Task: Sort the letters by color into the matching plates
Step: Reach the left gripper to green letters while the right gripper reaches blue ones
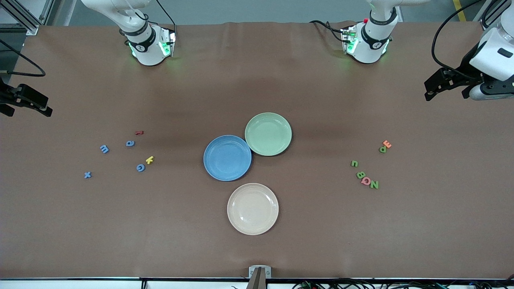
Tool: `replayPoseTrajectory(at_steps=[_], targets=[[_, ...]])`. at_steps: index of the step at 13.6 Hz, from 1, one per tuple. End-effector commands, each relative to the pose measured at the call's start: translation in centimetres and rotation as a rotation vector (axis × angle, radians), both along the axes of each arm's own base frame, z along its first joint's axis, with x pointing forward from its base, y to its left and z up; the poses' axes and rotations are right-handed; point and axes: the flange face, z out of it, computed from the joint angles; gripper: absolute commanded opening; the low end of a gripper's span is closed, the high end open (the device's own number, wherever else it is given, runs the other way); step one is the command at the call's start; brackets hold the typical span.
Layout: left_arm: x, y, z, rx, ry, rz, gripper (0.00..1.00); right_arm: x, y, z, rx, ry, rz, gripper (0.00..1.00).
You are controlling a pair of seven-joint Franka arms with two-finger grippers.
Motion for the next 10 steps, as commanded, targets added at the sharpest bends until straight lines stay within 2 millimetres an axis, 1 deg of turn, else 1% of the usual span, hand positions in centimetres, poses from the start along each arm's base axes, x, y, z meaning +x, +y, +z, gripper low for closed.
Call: replayPoseTrajectory(at_steps=[1, 5, 8, 10], targets=[[0.1, -0.1, 0.5, -0.010, 0.016, -0.015, 1.00, 0.1, 0.0, 0.4, -0.016, -0.005, -0.008, 1.00], [0.3, 0.2, 0.2, -0.012, 0.024, -0.010, 1.00, 0.1, 0.0, 0.4, -0.015, -0.005, -0.008, 1.00], [1.9, 0.4, -3.1, -0.005, 0.085, -0.007, 1.00, 0.1, 0.0, 0.4, -0.016, -0.004, -0.008, 1.00], [3.6, 0.1, -6.4, -0.005, 0.123, -0.012, 1.00, 0.1, 0.1, 0.4, -0.015, -0.004, -0.008, 1.00]])
